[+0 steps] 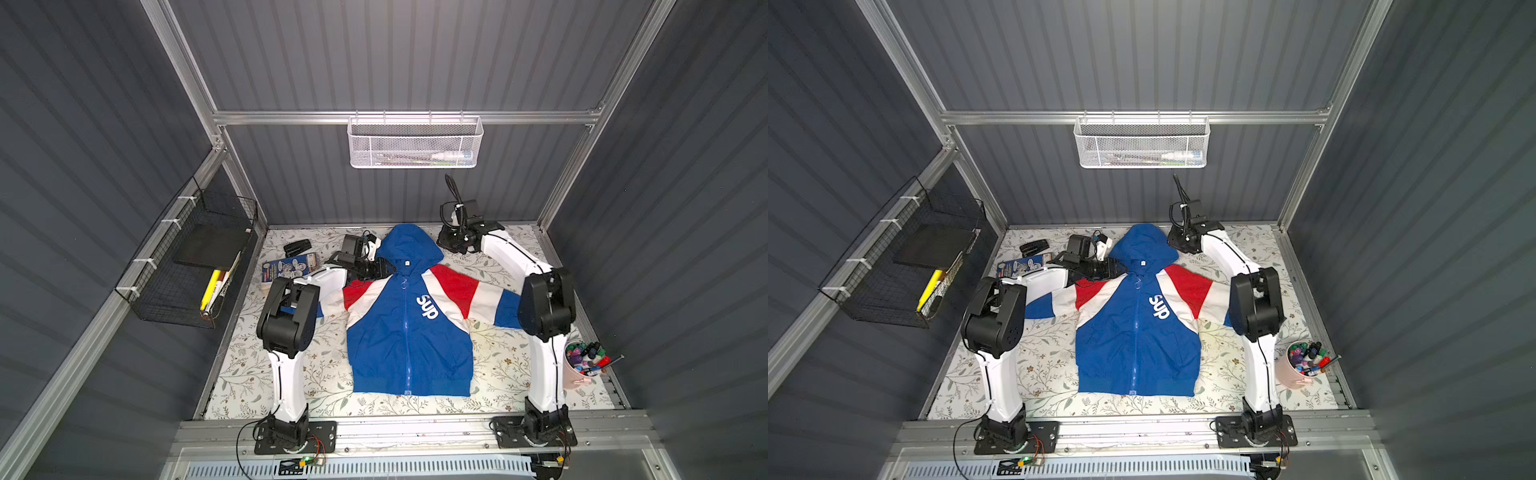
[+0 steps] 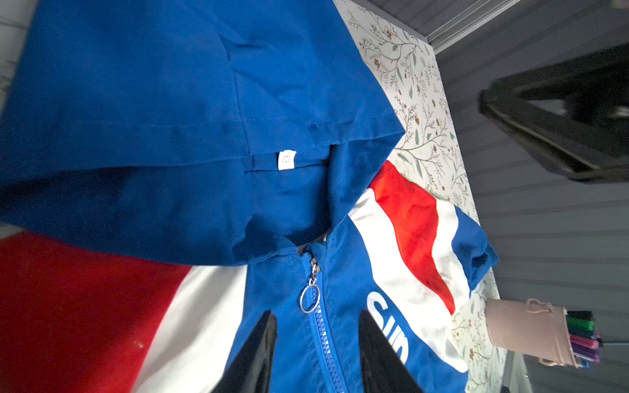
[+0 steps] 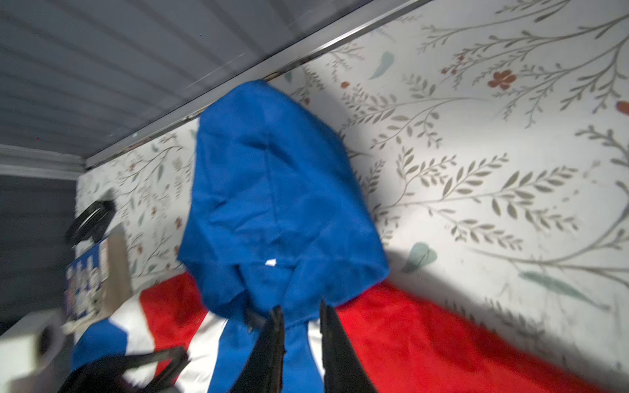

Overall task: Unzip the jacket
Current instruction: Flatten out the jacket at the center of the board, then unzip the zipper on the jacket.

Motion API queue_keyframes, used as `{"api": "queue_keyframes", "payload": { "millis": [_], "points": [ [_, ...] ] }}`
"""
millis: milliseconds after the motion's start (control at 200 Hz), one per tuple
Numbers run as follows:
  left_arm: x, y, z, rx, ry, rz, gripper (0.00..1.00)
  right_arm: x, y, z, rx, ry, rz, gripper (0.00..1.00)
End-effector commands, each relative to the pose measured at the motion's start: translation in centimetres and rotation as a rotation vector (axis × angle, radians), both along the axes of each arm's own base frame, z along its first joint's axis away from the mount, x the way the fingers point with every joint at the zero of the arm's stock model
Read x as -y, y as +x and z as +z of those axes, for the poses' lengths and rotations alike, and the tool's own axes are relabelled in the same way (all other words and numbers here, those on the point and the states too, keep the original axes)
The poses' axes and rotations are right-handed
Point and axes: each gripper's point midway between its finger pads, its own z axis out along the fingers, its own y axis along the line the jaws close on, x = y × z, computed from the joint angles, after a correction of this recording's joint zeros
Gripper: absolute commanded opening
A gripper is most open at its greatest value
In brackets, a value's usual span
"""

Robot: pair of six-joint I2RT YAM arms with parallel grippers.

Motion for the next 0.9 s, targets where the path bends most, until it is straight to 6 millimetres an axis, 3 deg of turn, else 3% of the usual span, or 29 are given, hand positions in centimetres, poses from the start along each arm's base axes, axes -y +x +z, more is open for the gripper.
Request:
{"api": "queue_keyframes", "payload": {
  "millis": [0, 185, 355, 675, 895],
  "points": [
    [0.8, 0.0, 0.1, 0.014, -0.032, -0.053, 0.36, -3.2, -3.3, -0.4, -0.043, 0.120, 0.114, 0.21],
    [1.3, -0.8, -1.1, -0.011, -0.024, -0.074, 0.35, -6.1, -7.0, -1.6, -0.135, 0.251, 0.196, 0.19],
    [1.0, -0.9, -1.7, -0.025, 0.002, -0.055, 0.35, -7.4, -8.8, -3.5, -0.194, 0.293, 0.216, 0.18],
    [1.4, -1.2, -3.0, -0.054, 0.022, -0.060, 0.36, -8.5, -9.2, -6.4, -0.271, 0.305, 0.204, 0.18],
    [2.1, -1.6, -3.2, -0.060, 0.010, -0.085, 0.28, -9.0, -9.0, -8.3, -0.322, 0.317, 0.194, 0.18]
  ]
}}
